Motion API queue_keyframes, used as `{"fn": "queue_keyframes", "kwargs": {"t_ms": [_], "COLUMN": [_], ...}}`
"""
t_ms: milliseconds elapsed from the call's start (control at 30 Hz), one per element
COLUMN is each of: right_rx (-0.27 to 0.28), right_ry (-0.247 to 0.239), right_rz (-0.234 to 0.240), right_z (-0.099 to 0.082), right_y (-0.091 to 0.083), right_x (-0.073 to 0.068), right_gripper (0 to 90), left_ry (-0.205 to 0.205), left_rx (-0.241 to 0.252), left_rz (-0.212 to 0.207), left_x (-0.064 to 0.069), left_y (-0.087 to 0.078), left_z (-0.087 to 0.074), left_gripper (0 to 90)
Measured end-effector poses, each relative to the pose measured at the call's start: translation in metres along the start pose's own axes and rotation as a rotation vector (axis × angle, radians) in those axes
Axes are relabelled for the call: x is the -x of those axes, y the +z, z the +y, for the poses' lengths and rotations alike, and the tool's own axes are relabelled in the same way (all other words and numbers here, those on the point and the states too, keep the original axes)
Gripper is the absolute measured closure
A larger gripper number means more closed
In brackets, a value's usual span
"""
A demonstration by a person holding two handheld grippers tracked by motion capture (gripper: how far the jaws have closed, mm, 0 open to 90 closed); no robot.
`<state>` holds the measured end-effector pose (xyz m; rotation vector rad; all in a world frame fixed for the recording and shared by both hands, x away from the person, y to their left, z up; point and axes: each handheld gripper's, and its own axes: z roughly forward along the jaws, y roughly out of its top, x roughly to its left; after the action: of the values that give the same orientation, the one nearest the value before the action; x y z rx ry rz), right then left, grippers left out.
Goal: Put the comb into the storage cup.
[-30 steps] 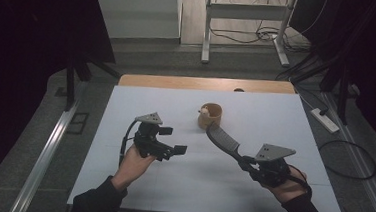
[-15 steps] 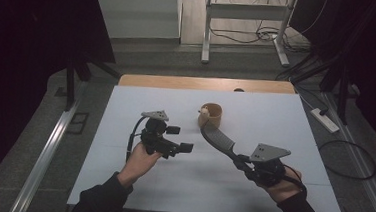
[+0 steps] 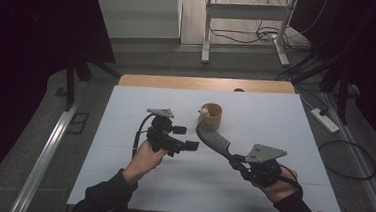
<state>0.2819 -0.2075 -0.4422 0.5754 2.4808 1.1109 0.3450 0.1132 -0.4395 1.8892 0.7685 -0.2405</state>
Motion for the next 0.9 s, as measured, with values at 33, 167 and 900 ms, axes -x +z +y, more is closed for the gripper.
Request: {"fn": "queue_keyframes", "kwargs": {"t_ms": [33, 167, 900], "right_rx": [0.002, 0.008, 0.028], "right_ry": [-0.001, -0.006, -0.037], "right_rz": [0.001, 0.000, 0.007], "right_z": [0.000, 0.002, 0.006], "right_y": [0.000, 0.001, 0.004], "right_x": [0.000, -0.001, -0.007], "right_gripper": [72.6, 72.6, 72.6], "left_ry": [0.000, -0.005, -0.030], "left_rx": [0.000, -0.005, -0.060], "left_rz": [0.000, -0.017, -0.080], "left_x": [0.000, 0.000, 0.003], "left_y": [0.000, 0.005, 0.021], "left_z": [0.000, 0.003, 0.008], "left_gripper": [0.0, 0.0, 0.0]}}
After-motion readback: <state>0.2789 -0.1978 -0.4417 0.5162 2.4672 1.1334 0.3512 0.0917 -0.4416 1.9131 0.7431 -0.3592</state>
